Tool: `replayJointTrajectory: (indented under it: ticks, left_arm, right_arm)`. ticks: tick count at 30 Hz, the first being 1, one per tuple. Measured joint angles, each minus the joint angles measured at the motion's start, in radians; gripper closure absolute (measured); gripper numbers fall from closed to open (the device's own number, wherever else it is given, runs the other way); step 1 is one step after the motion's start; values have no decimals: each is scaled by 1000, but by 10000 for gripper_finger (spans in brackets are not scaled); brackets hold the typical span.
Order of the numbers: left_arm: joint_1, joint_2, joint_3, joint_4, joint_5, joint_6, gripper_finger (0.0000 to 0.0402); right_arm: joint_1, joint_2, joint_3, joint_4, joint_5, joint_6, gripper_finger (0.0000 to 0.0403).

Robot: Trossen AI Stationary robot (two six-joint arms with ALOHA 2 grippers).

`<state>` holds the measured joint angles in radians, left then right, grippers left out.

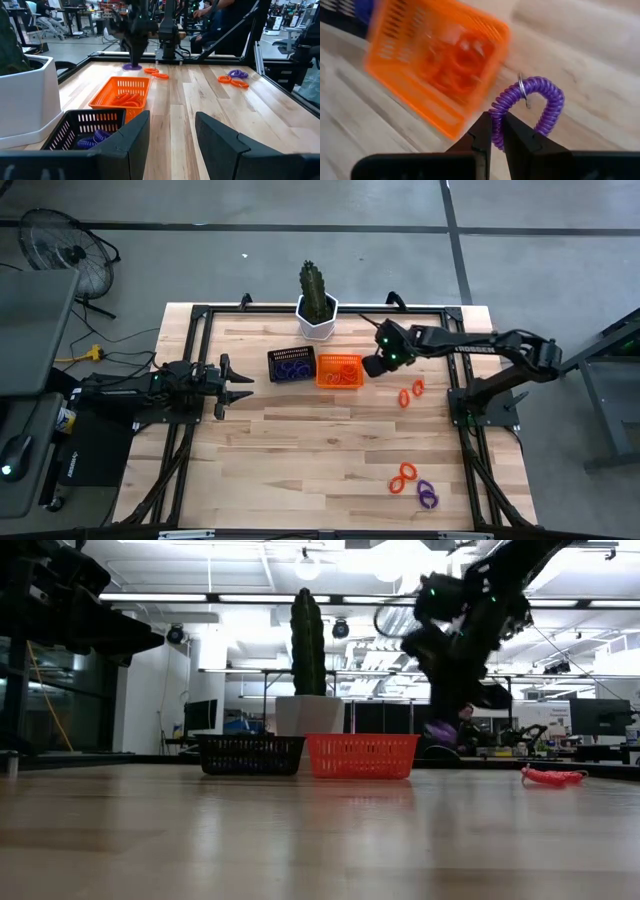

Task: Sort spring keychains
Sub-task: Put the purple spring keychain in the black bin

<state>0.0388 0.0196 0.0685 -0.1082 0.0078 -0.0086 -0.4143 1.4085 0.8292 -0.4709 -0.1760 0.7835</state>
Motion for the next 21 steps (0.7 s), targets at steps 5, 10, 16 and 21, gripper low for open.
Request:
replayJointTrajectory:
  ticks: [5,10,16,21]
  left_arm:
    - [0,0,0,0,0,0,245]
    - [0,0,0,0,0,0,245]
    - [0,0,0,0,0,0,245]
    - [0,0,0,0,0,0,245]
  right_arm:
    - [25,1,106,-13,12,-35,372]
    - [56,30,249,-99,13,-127,372]
    - [88,155,464,-295,14,-283,372]
    - [113,301,617,-408,17,-380,372]
